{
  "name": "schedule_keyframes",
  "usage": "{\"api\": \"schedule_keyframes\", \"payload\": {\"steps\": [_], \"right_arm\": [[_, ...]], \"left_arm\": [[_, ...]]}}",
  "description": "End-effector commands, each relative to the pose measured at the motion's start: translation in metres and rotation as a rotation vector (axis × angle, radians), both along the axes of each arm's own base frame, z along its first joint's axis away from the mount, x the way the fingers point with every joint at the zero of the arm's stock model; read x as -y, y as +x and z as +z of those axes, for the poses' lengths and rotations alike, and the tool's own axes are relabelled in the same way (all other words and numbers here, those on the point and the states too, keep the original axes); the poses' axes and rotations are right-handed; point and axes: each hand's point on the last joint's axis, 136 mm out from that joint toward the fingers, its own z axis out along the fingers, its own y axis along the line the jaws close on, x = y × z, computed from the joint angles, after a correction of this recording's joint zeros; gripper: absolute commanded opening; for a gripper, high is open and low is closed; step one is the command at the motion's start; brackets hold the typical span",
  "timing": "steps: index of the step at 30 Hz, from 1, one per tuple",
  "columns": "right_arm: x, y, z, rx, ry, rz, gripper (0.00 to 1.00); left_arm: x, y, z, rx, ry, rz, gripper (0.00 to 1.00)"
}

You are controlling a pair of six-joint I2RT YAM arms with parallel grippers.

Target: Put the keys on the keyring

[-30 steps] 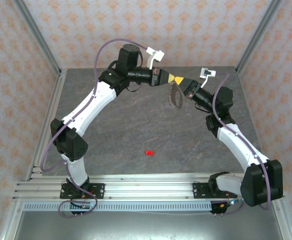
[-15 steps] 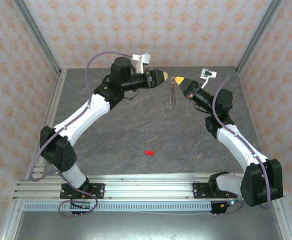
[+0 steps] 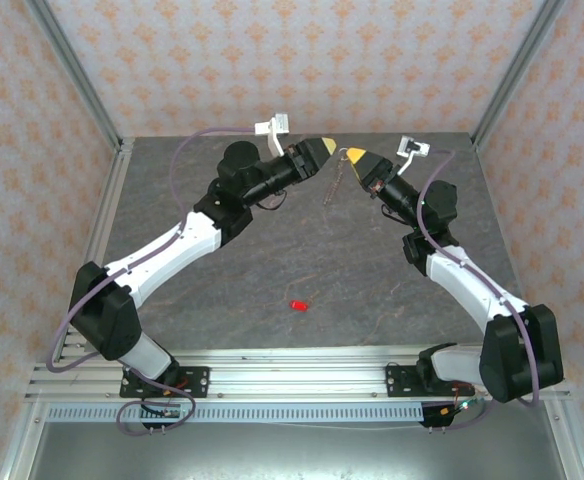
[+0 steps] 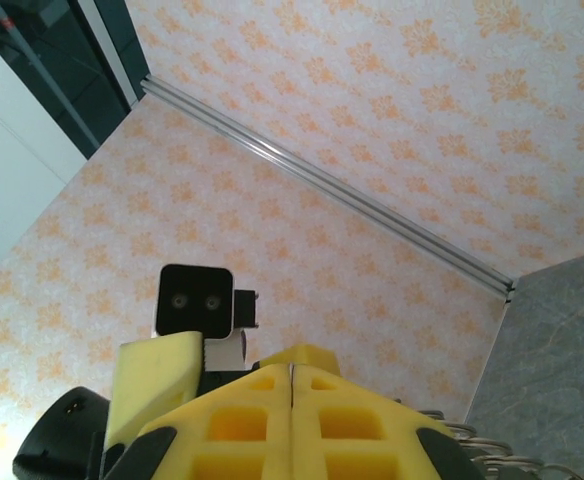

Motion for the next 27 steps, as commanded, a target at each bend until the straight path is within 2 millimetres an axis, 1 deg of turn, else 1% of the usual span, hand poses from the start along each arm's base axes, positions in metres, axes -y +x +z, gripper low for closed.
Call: {"api": "schedule_keyframes", "payload": {"steps": [1,10,17,22,27], "right_arm": [[0.003,-0.007,0.017,0.069,0.046,-0.009,0.00],[0.003,-0.007,0.019,0.073,0.053,-0.007,0.00],[0.002,-0.009,0.020,0.077,0.056,-0.001,0.00],[0.001,-0.009,0.020,0.076,0.055,0.002,0.00],[0.001,-0.009,0.017,0.069,0.052,0.002,0.00]], "left_arm": [[-0.001,-0.002,0.018,0.046,-0.061,0.018,0.40],[0.008,0.000,0.015,0.043,-0.054,0.003,0.37],[0.018,0.001,0.010,0.035,-0.045,-0.014,0.37],[0.023,0.000,0.011,0.038,-0.044,-0.025,0.36],[0.024,0.000,0.013,0.044,-0.045,-0.023,0.35]]}}
